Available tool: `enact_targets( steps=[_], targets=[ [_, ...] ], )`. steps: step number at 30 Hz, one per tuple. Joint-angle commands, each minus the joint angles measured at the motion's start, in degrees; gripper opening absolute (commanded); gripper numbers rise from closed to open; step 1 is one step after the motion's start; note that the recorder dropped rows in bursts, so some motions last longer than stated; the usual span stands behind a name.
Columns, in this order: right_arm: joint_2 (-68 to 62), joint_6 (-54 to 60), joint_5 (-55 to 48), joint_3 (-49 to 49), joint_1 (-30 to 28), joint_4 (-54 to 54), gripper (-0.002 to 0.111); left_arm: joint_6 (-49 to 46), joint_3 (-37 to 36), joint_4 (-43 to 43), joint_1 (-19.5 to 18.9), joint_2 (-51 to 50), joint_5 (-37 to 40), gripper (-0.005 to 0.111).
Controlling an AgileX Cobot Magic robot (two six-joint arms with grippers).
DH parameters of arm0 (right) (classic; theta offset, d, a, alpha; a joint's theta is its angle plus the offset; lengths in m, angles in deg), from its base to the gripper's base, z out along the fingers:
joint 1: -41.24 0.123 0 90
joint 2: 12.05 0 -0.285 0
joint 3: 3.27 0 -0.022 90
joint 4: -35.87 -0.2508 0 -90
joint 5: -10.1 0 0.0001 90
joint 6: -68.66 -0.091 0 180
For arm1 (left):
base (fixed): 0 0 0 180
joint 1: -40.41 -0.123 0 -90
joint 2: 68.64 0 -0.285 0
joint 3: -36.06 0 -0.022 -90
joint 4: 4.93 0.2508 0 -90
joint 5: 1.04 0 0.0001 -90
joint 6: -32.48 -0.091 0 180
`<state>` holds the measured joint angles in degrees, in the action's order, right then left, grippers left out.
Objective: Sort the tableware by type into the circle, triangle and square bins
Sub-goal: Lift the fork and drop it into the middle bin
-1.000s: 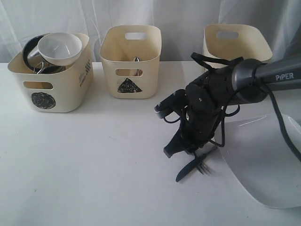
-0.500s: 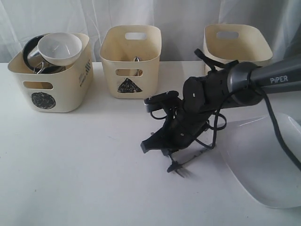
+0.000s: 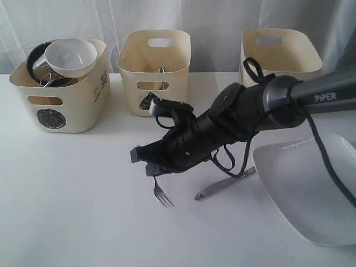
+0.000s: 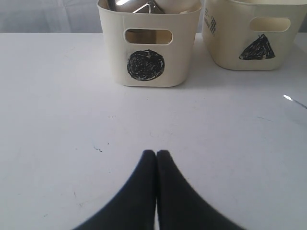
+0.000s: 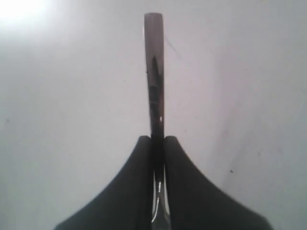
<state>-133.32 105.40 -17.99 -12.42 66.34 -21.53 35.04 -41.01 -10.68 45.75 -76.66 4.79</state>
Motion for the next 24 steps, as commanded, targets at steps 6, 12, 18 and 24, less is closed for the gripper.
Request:
enact_targets(
  steps=[6, 12, 18, 24],
  targets=[
    [9.96, 7.08, 3.93, -0.14, -3.18, -5.05, 0.000, 0.09, -0.15, -0.11, -0.04, 0.24, -0.13, 0.000],
    [14.96, 6.97, 9.02, 1.66, -10.26, -6.14, 0.000, 0.09, -0.15, -0.11, -0.04, 0.24, -0.13, 0.000],
    [11.71, 6.97, 8.77, 12.24, -14.28, -6.23, 0.000, 0.09, -0.15, -0.11, -0.04, 0.24, -0.13, 0.000],
    [2.15, 6.51, 8.13, 26.81, -14.28, -7.72, 0.000, 0.09, -0.15, -0.11, -0.04, 0.24, -0.13, 0.000]
  ],
)
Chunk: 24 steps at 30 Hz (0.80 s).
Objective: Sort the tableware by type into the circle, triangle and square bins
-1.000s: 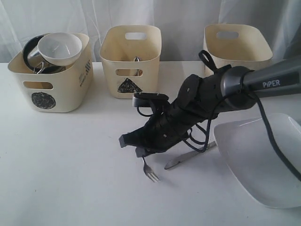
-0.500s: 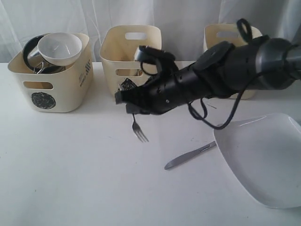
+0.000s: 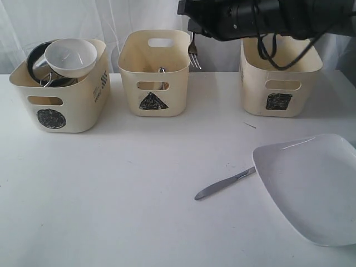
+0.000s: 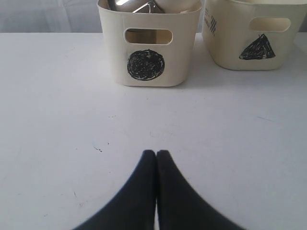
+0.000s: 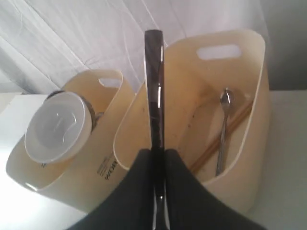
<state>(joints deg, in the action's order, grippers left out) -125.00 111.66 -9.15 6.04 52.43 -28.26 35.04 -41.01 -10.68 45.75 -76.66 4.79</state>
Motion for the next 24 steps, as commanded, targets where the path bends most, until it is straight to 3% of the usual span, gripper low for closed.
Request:
enact_targets(
  steps=[1, 10, 13, 16, 18, 21, 24],
  targets=[
    [-8.21, 0.25, -0.71, 10.97, -0.23, -1.49, 0.000, 0.09, -0.15, -0.11, -0.04, 0.24, -0.13, 0.000],
    [-28.17, 0.40, 0.04, 34.83, 0.14, -4.50, 0.000, 0.09, -0.15, -0.11, -0.04, 0.24, -0.13, 0.000],
    [-33.54, 0.85, -0.56, 40.81, 0.72, -4.50, 0.012, 0.09, -0.15, -0.11, -0.04, 0.24, -0.13, 0.000],
    [-35.94, 1.14, -2.90, 43.32, 0.90, -4.50, 0.032, 0.09, -0.15, -0.11, -0.04, 0.24, -0.13, 0.000],
    [-35.95, 1.14, -4.78, 43.55, 0.95, -4.39, 0.040, 0.09, -0.15, -0.11, -0.04, 0.24, -0.13, 0.000],
    [-34.04, 0.32, -9.08, 43.13, 0.95, 0.16, 0.040, 0.09, -0.15, -0.11, -0.04, 0.24, -0.13, 0.000],
    [-30.03, -5.55, -14.47, 40.13, 0.83, 11.75, 0.038, 0.09, -0.15, -0.11, -0.04, 0.24, -0.13, 0.000]
  ],
)
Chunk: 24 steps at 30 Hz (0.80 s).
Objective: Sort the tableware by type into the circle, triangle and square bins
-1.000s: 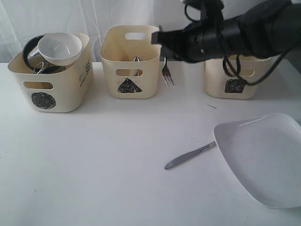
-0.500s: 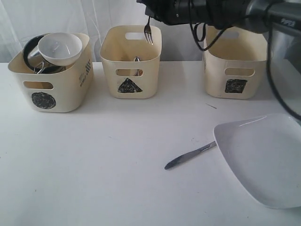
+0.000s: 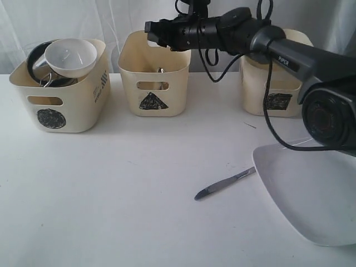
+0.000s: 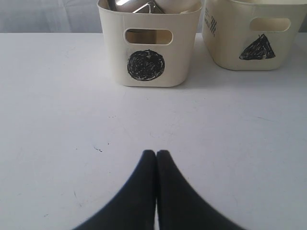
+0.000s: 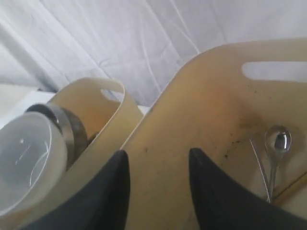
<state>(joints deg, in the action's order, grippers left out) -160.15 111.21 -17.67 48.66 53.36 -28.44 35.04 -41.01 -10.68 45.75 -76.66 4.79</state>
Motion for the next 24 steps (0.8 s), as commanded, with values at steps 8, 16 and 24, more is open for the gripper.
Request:
enact_targets(
  steps=[8, 16, 24],
  targets=[
    [18.04, -4.62, -30.92, -18.37, 0.14, 45.53, 0.038, 0.09, -0.15, -0.11, -0.04, 0.24, -0.13, 0.000],
    [29.65, 4.25, -36.11, -36.31, 3.47, 55.67, 0.038, 0.09, -0.15, -0.11, -0.04, 0.24, -0.13, 0.000],
    [30.94, 11.96, -33.11, -51.13, 6.13, 66.72, 0.052, 0.09, -0.15, -0.11, -0.04, 0.24, -0.13, 0.000]
  ],
)
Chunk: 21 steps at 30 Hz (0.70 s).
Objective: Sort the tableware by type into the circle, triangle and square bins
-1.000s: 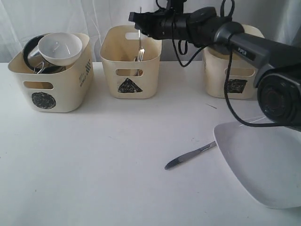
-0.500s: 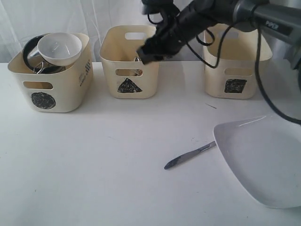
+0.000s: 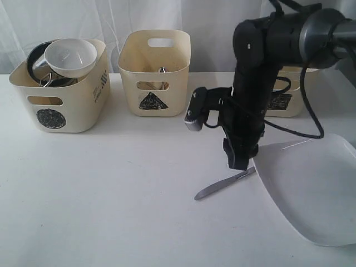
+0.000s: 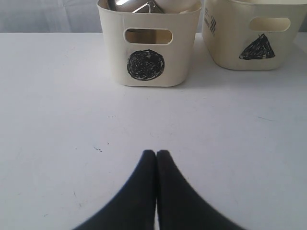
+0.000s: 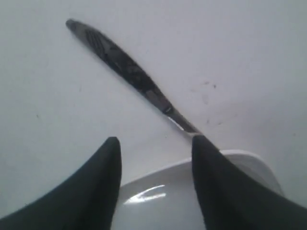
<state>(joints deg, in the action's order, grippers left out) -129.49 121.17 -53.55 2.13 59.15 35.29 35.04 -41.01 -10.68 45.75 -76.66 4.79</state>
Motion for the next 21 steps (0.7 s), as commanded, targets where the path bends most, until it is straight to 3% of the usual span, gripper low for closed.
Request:
enact_targets(
  steps=[1, 12, 21],
  targets=[
    [0.28, 2.19, 3.48, -5.40, 0.33, 3.33, 0.052, 0.09, -0.15, -0.11, -0.04, 0.24, -0.13, 0.000],
    [-0.95, 12.88, 14.60, -8.04, 0.33, 3.56, 0.052, 0.09, -0.15, -0.11, -0.04, 0.24, -0.13, 0.000],
    [-3.86, 12.88, 14.96, -8.04, 0.33, 4.00, 0.052, 0.09, -0.15, -0.11, -0.04, 0.24, -0.13, 0.000]
  ],
)
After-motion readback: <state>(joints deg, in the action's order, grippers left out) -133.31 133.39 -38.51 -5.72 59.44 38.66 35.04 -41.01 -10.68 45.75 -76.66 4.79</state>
